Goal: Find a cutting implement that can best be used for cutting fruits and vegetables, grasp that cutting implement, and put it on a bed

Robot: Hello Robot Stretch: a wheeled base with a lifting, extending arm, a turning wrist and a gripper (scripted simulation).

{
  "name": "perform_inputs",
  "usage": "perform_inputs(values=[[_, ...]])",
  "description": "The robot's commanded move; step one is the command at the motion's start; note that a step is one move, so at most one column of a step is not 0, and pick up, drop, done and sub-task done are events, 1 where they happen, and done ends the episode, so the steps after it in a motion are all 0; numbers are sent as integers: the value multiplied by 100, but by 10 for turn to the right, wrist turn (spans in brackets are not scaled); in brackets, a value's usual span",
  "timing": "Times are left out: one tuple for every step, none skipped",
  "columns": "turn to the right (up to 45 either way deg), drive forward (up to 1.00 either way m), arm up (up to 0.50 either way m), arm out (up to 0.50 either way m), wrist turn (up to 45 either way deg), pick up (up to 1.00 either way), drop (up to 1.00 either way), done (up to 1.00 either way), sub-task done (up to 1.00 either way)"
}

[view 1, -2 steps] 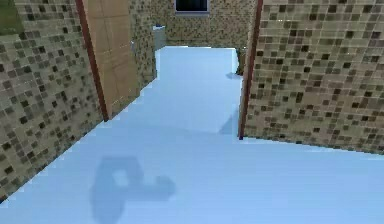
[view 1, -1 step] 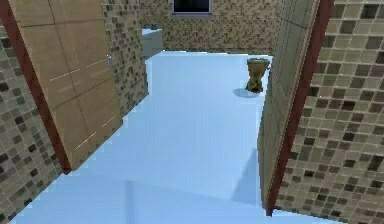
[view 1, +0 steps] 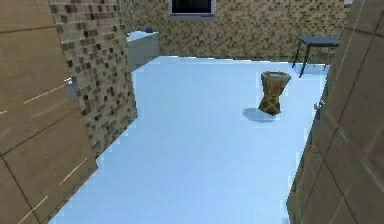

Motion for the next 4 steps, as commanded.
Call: perform_inputs(values=[[-270, 0, 0, 0, 0, 0, 0, 0, 0], [0, 15, 0, 0, 0, 0, 0, 0, 0], [390, 0, 0, 0, 0, 0, 0, 0, 0], [0, 100, 0, 0, 0, 0, 0, 0, 0]])
